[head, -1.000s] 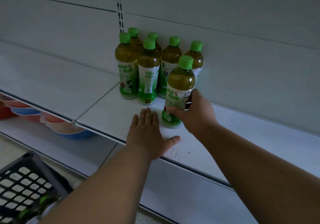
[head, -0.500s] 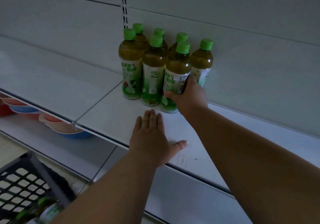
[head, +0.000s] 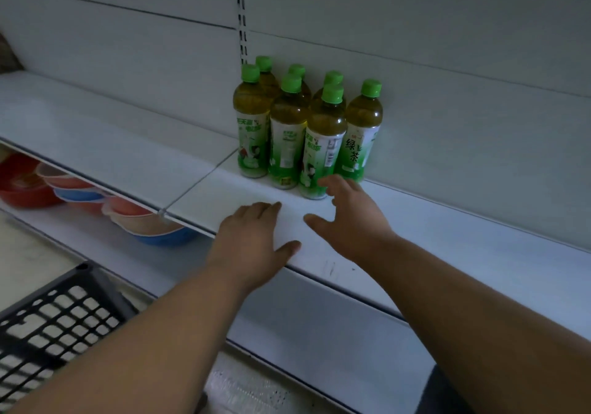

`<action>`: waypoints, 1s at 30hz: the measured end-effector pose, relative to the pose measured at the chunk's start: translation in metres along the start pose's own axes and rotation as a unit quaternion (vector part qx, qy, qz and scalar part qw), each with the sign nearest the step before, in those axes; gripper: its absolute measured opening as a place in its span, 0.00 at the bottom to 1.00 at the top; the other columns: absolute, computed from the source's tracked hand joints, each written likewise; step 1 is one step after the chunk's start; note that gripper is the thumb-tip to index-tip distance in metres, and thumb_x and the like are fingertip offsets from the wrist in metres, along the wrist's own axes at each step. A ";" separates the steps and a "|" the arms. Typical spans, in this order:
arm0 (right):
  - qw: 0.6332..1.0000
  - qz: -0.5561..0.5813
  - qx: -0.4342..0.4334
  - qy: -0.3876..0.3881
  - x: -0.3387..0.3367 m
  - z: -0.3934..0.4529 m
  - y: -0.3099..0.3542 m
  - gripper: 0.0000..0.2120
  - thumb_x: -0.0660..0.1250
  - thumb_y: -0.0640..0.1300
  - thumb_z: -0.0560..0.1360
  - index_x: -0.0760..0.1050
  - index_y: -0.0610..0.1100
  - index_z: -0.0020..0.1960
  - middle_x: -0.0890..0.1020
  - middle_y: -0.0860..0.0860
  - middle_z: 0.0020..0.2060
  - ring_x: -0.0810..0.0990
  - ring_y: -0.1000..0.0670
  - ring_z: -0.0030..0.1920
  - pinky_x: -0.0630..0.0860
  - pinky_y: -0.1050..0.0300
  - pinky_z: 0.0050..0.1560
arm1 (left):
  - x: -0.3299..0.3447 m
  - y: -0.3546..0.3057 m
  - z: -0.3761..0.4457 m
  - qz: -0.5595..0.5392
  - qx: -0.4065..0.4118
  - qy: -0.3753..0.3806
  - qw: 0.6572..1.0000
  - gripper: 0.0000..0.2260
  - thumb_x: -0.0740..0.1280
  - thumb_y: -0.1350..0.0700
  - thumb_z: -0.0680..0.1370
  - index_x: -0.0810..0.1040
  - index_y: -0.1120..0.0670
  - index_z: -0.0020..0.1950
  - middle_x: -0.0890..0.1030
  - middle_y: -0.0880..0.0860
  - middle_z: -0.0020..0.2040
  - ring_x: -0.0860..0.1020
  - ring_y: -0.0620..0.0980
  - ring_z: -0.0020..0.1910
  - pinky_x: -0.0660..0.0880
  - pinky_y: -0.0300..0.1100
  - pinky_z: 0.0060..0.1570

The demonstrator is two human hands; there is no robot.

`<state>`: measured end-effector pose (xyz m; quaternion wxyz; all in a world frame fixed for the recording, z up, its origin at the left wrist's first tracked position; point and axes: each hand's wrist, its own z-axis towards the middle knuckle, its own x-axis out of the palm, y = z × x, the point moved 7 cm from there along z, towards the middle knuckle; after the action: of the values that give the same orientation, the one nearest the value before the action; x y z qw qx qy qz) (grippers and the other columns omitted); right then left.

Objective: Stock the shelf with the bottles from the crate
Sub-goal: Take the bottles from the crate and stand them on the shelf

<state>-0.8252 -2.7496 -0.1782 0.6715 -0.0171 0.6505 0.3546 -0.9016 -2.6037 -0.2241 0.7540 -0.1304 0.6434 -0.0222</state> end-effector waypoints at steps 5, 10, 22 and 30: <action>0.984 -0.093 -0.122 0.092 0.019 -0.039 0.087 0.30 0.69 0.57 0.73 0.64 0.52 0.72 0.71 0.46 0.66 0.72 0.42 0.64 0.72 0.46 0.62 | -0.066 0.052 -0.084 0.115 -0.046 -0.010 0.992 0.37 0.61 0.31 0.75 0.62 0.49 0.78 0.71 0.52 0.72 0.70 0.55 0.68 0.69 0.52 0.65; 0.949 -0.123 -0.253 0.143 0.065 -0.095 0.195 0.33 0.67 0.64 0.73 0.64 0.51 0.71 0.71 0.45 0.64 0.71 0.41 0.64 0.71 0.44 0.61 | -0.112 0.105 -0.214 0.133 -0.189 -0.010 0.973 0.36 0.60 0.29 0.74 0.63 0.46 0.77 0.72 0.50 0.69 0.72 0.54 0.65 0.72 0.51 0.62; 0.868 -0.089 -0.401 0.280 0.202 -0.204 0.356 0.32 0.68 0.65 0.72 0.67 0.51 0.70 0.71 0.45 0.65 0.73 0.42 0.62 0.74 0.43 0.60 | -0.095 0.196 -0.444 0.101 -0.442 0.004 0.891 0.31 0.60 0.30 0.75 0.69 0.46 0.73 0.75 0.50 0.64 0.75 0.53 0.61 0.74 0.49 0.55; 0.837 -0.088 -0.361 0.401 0.360 -0.206 0.383 0.30 0.69 0.64 0.72 0.69 0.50 0.68 0.73 0.46 0.60 0.75 0.46 0.54 0.74 0.52 0.49 | -0.020 0.311 -0.482 0.049 -0.490 -0.001 0.870 0.35 0.65 0.33 0.75 0.66 0.50 0.76 0.71 0.53 0.73 0.70 0.55 0.69 0.69 0.54 0.67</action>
<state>-1.2286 -2.4000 -0.3604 0.3260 -0.4564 0.6842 0.4661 -1.4169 -2.3801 -0.3413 0.5940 -0.4518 0.5764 0.3330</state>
